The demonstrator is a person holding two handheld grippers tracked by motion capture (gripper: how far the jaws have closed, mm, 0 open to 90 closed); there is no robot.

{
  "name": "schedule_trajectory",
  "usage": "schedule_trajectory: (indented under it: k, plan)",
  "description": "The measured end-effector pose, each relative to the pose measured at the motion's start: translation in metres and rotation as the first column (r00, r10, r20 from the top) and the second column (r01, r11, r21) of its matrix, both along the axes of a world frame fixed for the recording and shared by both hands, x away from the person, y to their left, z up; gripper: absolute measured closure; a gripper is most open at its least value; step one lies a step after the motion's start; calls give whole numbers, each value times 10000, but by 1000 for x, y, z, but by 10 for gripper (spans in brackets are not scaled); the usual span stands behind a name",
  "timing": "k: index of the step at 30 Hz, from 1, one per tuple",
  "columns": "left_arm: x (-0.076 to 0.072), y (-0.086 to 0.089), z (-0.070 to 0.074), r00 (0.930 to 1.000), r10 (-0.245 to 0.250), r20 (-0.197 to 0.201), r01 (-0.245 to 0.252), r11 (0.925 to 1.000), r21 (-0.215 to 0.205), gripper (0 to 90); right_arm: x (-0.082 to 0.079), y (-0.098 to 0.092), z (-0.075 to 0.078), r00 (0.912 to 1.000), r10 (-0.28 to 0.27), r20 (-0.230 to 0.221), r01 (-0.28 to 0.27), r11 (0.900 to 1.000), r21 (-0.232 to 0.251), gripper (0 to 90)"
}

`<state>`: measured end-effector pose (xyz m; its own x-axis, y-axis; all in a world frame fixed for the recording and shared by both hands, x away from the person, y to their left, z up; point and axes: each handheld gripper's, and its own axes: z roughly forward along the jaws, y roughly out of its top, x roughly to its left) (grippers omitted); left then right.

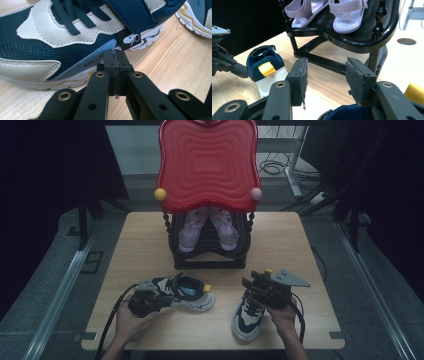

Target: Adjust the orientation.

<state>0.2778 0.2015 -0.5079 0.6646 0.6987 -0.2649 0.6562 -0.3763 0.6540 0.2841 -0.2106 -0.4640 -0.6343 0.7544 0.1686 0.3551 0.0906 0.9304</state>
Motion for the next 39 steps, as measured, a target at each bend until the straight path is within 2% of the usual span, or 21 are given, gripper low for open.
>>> schedule_trajectory:
  k: [14, 24, 30, 35, 39]
  plan:
    - [-2, 4, 2, 9999, 56, 131, -56, 10000, -55, 867, -1, 2, 1, 9997, 200, -122, -198, 9998, 96, 549]
    - [-8, 17, 17, 9958, 525, 751, -483, 9973, -560, 639, -4, 7, 5, 9988, 488, -80, -490, 9987, -155, 559]
    - [-11, 27, 27, 9909, 938, 968, -851, 9922, -909, 585, -5, 17, 6, 9977, 662, -151, -666, 9972, -335, 563]
    - [-12, 33, 30, 9889, 1071, 1030, -957, 9893, -1100, 564, -4, 33, 7, 9930, 1149, -290, -1161, 9923, -439, 656]
    - [-12, 37, 32, 9875, 1179, 1049, -1042, 9863, -1280, 532, 2, 48, 9, 9861, 1574, -534, -1611, 9841, -742, 762]
